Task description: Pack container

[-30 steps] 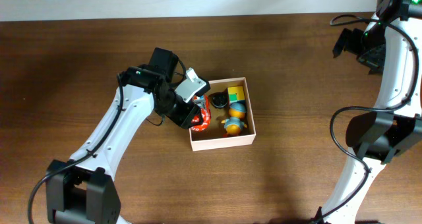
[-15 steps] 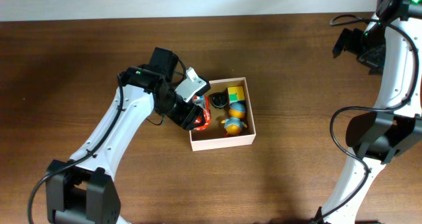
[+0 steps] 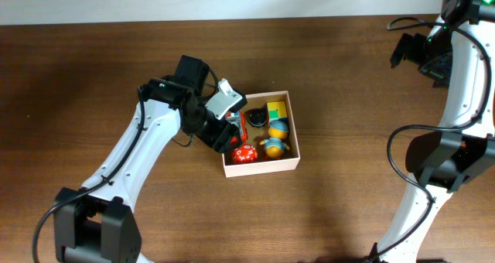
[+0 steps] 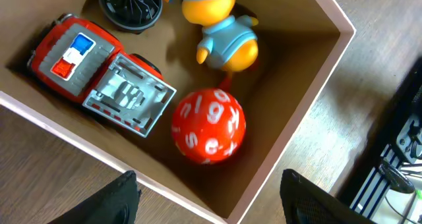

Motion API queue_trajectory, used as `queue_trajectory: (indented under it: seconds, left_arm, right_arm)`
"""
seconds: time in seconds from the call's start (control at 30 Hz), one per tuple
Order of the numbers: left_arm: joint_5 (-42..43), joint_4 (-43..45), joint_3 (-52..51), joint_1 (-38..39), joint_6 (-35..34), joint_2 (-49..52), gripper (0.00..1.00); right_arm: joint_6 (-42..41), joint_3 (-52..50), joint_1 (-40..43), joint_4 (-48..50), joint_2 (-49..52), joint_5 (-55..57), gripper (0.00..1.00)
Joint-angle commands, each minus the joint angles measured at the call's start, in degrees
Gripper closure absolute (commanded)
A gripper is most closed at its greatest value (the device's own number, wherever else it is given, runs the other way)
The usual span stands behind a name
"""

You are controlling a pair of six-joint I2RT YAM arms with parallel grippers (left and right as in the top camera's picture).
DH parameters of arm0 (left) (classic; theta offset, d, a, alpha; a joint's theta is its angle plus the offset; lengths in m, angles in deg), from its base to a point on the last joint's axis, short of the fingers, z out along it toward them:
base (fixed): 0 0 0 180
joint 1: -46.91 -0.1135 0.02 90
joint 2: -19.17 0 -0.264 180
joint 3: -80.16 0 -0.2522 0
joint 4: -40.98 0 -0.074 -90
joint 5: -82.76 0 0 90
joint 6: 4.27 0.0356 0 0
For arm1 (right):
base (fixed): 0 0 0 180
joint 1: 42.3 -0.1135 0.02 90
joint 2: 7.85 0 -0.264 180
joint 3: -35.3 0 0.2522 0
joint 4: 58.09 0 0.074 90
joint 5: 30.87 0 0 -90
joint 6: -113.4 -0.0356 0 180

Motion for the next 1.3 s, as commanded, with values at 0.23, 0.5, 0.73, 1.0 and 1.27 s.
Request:
queue_trajectory:
  seconds: [0.23, 0.5, 0.73, 1.0, 1.27]
  left_arm:
    - [0.9, 1.8, -0.6, 0.0, 0.7, -1.1, 0.3]
    - [0.7, 2.3, 0.8, -0.3, 0.4, -1.7, 0.27]
    - [-5.0, 2.5, 5.7, -4.6, -4.7, -5.2, 0.16]
    - [-12.2, 4.3, 7.1, -13.6, -11.0, -9.6, 0.01]
    - [-17.3, 4.3, 7.1, -19.2, -11.0, -9.5, 0.01]
  right_arm:
    - [-0.3, 0.3, -0.1, -0.1, 0.0, -0.3, 0.01]
    - [-0.3, 0.3, -0.1, -0.1, 0.0, -0.3, 0.01]
    - [-0.3, 0.3, -0.1, -0.1, 0.0, -0.3, 0.01]
    - [-0.3, 0.3, -0.1, -0.1, 0.0, -0.3, 0.01]
    - [-0.3, 0.3, -0.1, -0.1, 0.0, -0.3, 0.01]
